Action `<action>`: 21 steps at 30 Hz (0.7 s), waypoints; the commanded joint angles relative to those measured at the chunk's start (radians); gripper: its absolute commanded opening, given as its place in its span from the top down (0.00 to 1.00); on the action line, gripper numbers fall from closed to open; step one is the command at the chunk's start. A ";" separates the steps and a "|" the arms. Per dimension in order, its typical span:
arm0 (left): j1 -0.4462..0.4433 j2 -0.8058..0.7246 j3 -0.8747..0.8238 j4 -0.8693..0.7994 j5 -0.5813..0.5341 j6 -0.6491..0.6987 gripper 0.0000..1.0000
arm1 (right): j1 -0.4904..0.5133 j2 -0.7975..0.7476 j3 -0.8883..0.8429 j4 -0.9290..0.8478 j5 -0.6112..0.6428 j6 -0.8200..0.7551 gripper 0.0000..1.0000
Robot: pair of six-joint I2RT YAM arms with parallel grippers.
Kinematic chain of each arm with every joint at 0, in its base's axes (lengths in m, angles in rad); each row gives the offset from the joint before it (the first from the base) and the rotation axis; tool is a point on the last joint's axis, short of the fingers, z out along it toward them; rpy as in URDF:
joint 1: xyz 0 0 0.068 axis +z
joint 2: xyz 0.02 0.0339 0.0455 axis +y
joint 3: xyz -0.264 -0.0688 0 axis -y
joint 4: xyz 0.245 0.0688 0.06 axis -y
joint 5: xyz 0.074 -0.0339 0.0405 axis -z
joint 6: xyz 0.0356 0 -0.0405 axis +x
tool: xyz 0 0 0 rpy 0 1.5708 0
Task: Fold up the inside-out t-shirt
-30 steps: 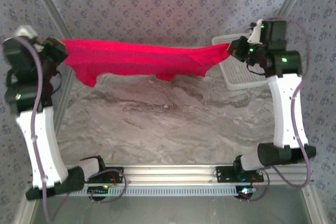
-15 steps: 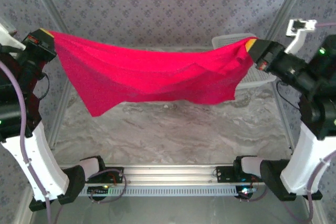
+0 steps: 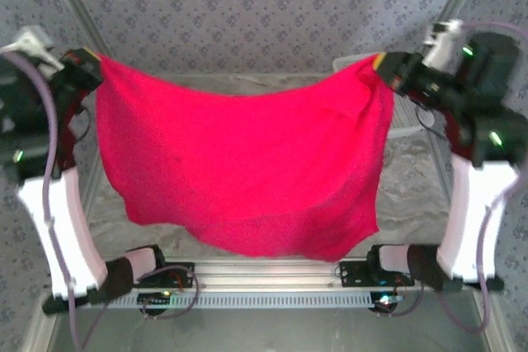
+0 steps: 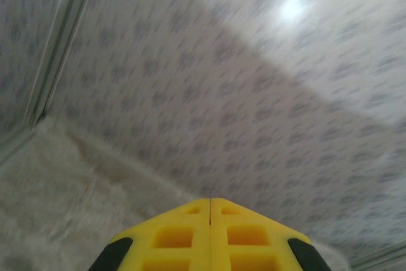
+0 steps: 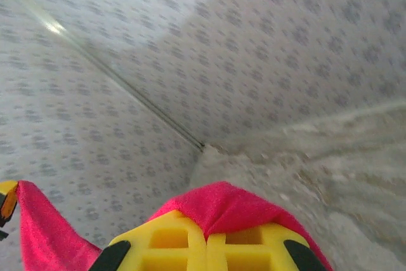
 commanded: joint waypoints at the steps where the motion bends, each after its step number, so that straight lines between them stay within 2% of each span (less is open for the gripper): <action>1: 0.008 0.235 -0.197 0.142 0.037 -0.006 1.00 | 0.020 0.222 -0.112 0.130 0.033 -0.018 1.00; 5: 0.003 0.479 -0.269 0.273 0.050 -0.047 1.00 | 0.083 0.478 -0.111 0.184 0.092 -0.026 1.00; 8: -0.010 0.704 -0.164 0.280 0.052 -0.052 1.00 | 0.108 0.707 0.004 0.155 0.143 -0.023 1.00; 9: -0.017 0.795 -0.087 0.246 0.063 -0.044 1.00 | 0.111 0.790 0.066 0.136 0.154 -0.013 0.96; 11: -0.032 0.941 0.089 0.147 0.063 -0.022 0.87 | 0.112 0.940 0.218 0.096 0.139 0.010 0.71; 13: -0.051 1.051 0.253 0.025 0.039 0.011 0.66 | 0.114 1.072 0.385 0.041 0.120 0.042 0.61; 15: -0.067 1.095 0.353 -0.063 0.008 0.038 0.53 | 0.121 1.127 0.464 0.014 0.108 0.067 0.55; 17: -0.084 1.068 0.370 -0.115 -0.059 0.057 0.50 | 0.134 1.110 0.451 0.013 0.105 0.064 0.50; 19: -0.104 0.971 0.281 -0.111 -0.128 0.070 0.50 | 0.153 1.041 0.371 0.011 0.137 0.036 0.48; 21: -0.121 0.834 0.119 -0.053 -0.147 0.069 0.50 | 0.175 0.942 0.229 0.045 0.167 -0.016 0.48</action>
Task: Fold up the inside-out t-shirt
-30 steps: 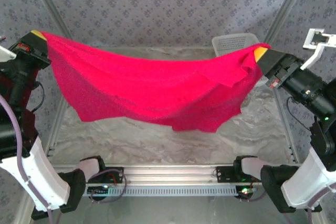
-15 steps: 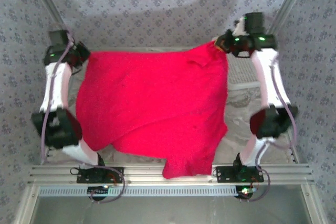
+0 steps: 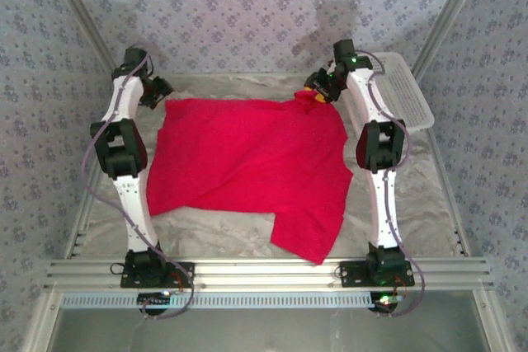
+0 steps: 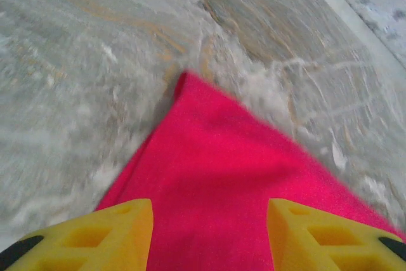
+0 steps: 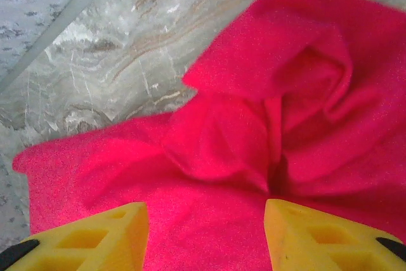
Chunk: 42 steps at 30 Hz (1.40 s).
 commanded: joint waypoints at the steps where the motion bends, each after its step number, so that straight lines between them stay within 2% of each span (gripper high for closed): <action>1: -0.028 -0.268 -0.226 -0.005 -0.066 0.023 0.50 | 0.050 -0.205 -0.183 0.001 0.041 -0.056 0.48; 6: -0.058 -0.608 -0.705 0.224 0.112 -0.044 0.50 | 0.095 -0.447 -0.610 0.104 0.093 -0.130 0.52; 10: -0.068 -0.793 -1.016 0.318 0.253 -0.098 0.50 | 0.162 -0.630 -0.903 0.152 0.118 -0.135 0.52; 16: -0.027 -0.931 -1.232 0.245 0.137 -0.077 0.50 | 0.265 -0.839 -1.266 0.211 0.183 -0.049 0.51; 19: 0.018 -0.922 -1.304 0.308 0.163 -0.093 0.50 | 0.302 -0.892 -1.372 0.233 0.206 -0.011 0.50; 22: 0.047 -0.859 -1.314 0.385 0.159 -0.104 0.50 | 0.292 -0.878 -1.441 0.256 0.195 -0.011 0.49; 27: 0.126 -0.652 -1.199 0.437 0.117 -0.102 0.51 | 0.196 -0.730 -1.402 0.255 0.237 -0.046 0.50; 33: 0.175 -0.423 -1.033 0.439 0.131 -0.113 0.52 | 0.116 -0.488 -1.153 0.188 0.310 -0.125 0.51; 38: 0.183 -0.390 -0.971 0.434 0.106 -0.095 0.53 | 0.096 -0.343 -0.917 0.081 0.372 -0.176 0.51; 42: 0.182 -0.513 -0.977 0.370 0.035 -0.070 0.53 | 0.101 -0.368 -0.860 0.041 0.413 -0.205 0.51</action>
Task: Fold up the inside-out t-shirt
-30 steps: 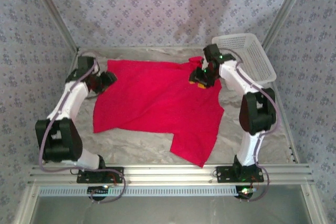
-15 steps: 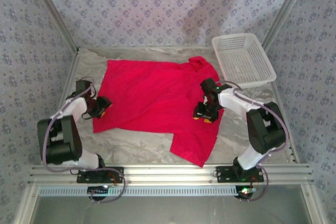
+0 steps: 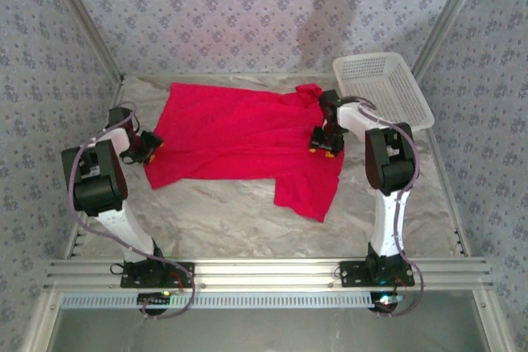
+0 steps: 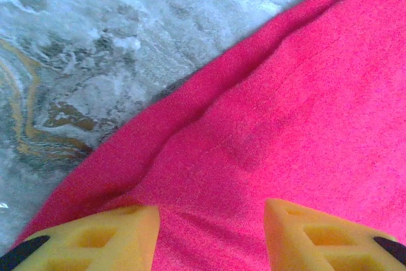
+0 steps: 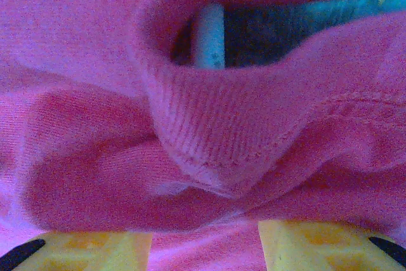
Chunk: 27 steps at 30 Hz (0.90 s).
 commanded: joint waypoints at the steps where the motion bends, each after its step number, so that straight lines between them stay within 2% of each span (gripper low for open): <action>1: 0.012 -0.140 0.001 -0.097 -0.127 0.036 0.53 | 0.003 -0.027 0.016 -0.097 0.096 -0.053 0.50; 3: 0.009 -0.238 -0.014 -0.162 -0.182 0.042 0.53 | 0.028 -0.096 -0.018 -0.096 0.086 -0.060 0.49; 5: 0.008 -0.336 -0.055 -0.214 -0.186 0.038 0.53 | 0.070 -0.177 -0.058 -0.093 0.073 -0.061 0.48; 11: 0.008 -0.490 -0.258 -0.266 -0.061 0.046 0.54 | 0.179 -0.347 -0.194 -0.037 -0.016 -0.011 0.47; 19: 0.002 -0.532 -0.408 -0.212 -0.050 0.026 0.57 | 0.204 -0.417 -0.308 0.001 -0.052 0.002 0.48; 24: -0.006 -0.467 -0.425 -0.132 -0.038 0.009 0.57 | 0.208 -0.432 -0.343 0.016 -0.087 0.016 0.48; 27: -0.007 -0.416 -0.406 -0.115 -0.043 0.016 0.69 | 0.225 -0.447 -0.415 0.028 -0.101 0.024 0.47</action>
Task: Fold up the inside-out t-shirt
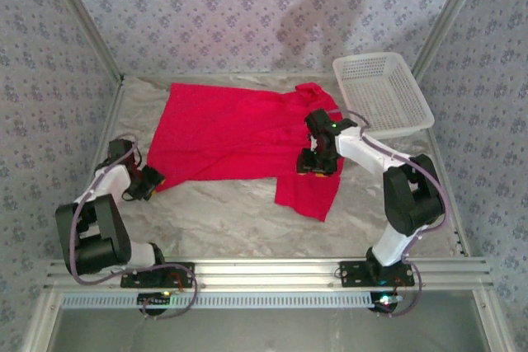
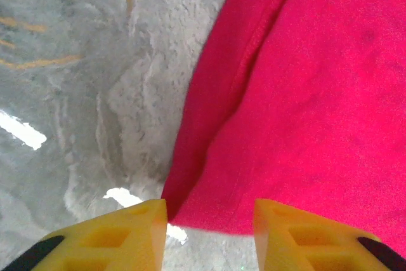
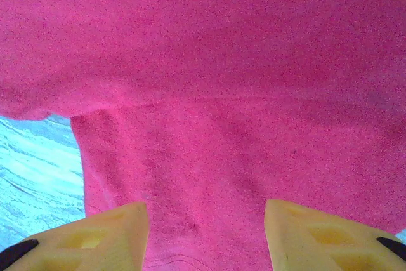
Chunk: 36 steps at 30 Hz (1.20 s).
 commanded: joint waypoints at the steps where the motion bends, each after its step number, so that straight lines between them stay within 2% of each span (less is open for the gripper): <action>1: -0.004 0.045 0.024 0.034 0.004 0.008 0.76 | 0.024 -0.037 -0.057 0.013 -0.045 0.026 0.47; 6: 0.005 0.066 0.124 -0.013 -0.058 0.032 0.99 | 0.044 0.030 -0.148 0.086 -0.132 0.053 0.49; 13: 0.034 0.092 0.253 -0.052 -0.066 0.027 1.00 | 0.073 0.009 -0.297 0.071 -0.072 0.080 0.53; 21: 0.094 0.136 0.371 -0.113 -0.051 0.038 1.00 | 0.131 -0.060 -0.390 -0.037 -0.008 0.085 0.57; 27: 0.086 0.111 0.259 -0.080 0.006 0.023 0.99 | 0.181 -0.122 -0.423 -0.116 0.007 0.084 0.57; 31: 0.085 0.049 0.181 -0.107 -0.027 0.042 0.99 | 0.188 -0.188 -0.381 -0.200 0.019 0.063 0.57; 33: 0.090 0.013 0.183 -0.150 -0.069 0.054 0.95 | 0.194 -0.224 -0.314 -0.259 0.026 0.058 0.55; 36: 0.087 -0.061 0.228 -0.207 -0.150 0.040 0.66 | 0.195 -0.278 -0.167 -0.298 0.049 0.070 0.49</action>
